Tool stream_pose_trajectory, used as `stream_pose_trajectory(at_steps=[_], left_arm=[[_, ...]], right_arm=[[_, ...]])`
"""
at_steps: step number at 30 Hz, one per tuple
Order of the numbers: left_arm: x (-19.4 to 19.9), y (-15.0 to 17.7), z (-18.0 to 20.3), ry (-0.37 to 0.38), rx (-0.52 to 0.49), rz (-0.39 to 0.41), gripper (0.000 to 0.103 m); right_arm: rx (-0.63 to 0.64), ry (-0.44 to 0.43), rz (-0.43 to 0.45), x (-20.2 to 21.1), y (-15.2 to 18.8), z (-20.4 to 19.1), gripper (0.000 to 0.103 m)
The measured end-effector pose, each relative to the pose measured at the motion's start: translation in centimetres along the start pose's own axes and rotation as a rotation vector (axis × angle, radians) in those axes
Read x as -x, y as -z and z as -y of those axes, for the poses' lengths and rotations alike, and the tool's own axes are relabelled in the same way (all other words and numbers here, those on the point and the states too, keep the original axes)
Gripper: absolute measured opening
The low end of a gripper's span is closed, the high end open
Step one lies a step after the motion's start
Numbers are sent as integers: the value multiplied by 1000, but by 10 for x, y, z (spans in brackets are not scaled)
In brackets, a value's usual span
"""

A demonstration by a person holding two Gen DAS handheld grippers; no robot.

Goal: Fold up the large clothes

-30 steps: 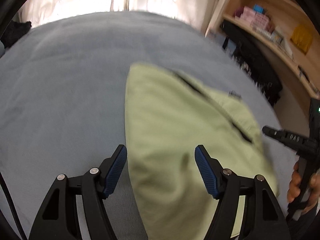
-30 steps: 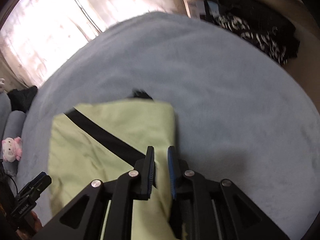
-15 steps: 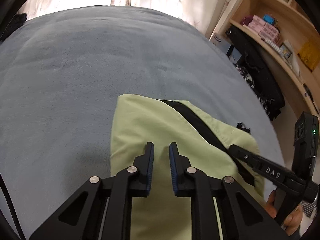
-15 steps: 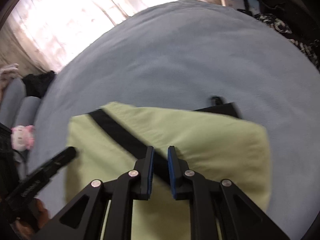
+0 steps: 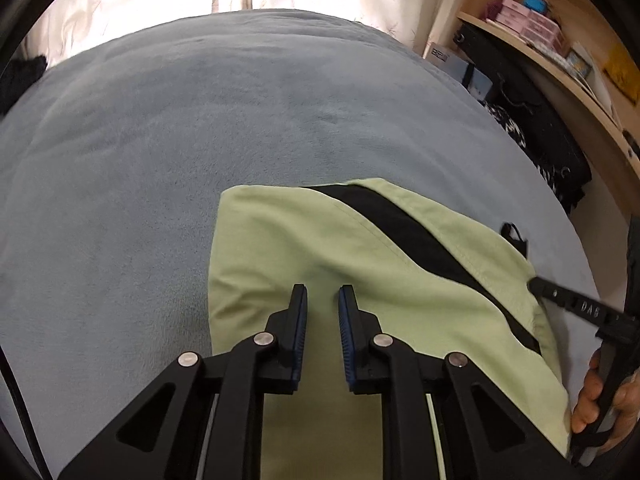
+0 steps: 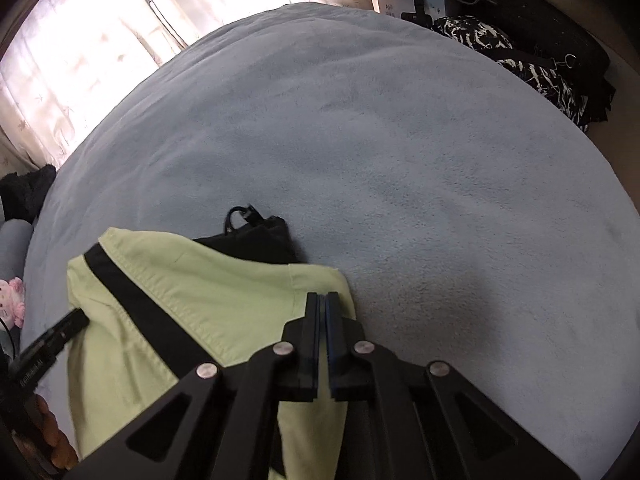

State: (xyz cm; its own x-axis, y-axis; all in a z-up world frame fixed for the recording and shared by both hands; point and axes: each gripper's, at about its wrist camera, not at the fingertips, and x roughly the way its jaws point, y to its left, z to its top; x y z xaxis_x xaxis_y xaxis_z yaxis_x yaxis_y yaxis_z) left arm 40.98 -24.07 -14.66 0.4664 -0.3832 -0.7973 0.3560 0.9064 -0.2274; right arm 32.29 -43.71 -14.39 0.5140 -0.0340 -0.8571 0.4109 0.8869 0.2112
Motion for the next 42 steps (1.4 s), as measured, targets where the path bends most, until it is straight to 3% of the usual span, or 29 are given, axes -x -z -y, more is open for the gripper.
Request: stream_pose_trajectory(at_steps=[7,15,20,25,33,42], left_arm=[[52,17,28,24,-62,0,15],[92,70,35,102,-87,-58,15],[90,114,33,82,-95,-118,15],[100,142,19,90,-85,-103,15],[112,146,21,51,-73,-93,15],[129,150,19,39,-64,-92,19]], right_arm=[[21,-115,-44,36,14,-12,3],[123,-216,-117,72,72,-48,3],[76,-143,-164,63,111,-29,3],[-32,-177,-149,80,137,15,3],[1,-112,-149,99,152,23,3],[26,-112,-140,117,161,22,3]])
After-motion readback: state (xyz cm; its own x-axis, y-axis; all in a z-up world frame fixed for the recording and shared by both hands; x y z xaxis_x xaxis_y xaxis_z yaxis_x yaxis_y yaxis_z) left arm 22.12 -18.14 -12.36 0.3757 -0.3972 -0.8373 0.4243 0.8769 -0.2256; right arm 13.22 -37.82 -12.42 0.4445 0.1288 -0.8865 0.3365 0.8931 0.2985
